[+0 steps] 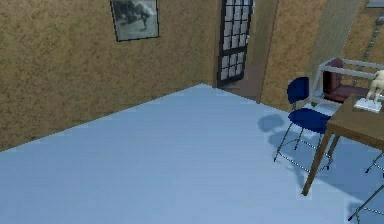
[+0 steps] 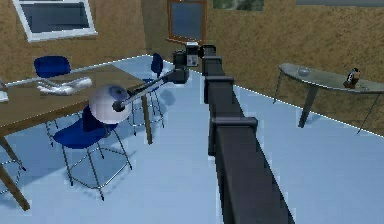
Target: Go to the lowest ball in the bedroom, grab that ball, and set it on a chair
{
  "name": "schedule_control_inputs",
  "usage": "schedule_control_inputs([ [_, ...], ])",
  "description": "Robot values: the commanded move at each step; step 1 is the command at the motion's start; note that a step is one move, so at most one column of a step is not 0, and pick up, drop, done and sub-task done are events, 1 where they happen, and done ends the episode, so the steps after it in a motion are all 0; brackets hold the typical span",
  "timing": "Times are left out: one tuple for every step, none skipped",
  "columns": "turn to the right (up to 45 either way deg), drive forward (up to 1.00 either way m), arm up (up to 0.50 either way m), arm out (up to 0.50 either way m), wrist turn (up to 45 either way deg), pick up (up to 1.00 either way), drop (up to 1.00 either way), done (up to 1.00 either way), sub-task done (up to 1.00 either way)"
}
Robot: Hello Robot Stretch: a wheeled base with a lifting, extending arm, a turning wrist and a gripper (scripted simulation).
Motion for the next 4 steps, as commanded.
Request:
schedule_control_inputs([
  [0.0,0.0,0.0,0.0,-45.0,0.0,0.0,0.0,0.0],
  [0.0,0.0,0.0,0.0,-3.0,0.0,0.0,0.0,0.0],
  [0.0,0.0,0.0,-0.48,0.0,0.0,0.0,0.0,0.0],
  [6.0,0.0,0.0,0.0,0.0,0.0,0.0,0.0,0.0],
])
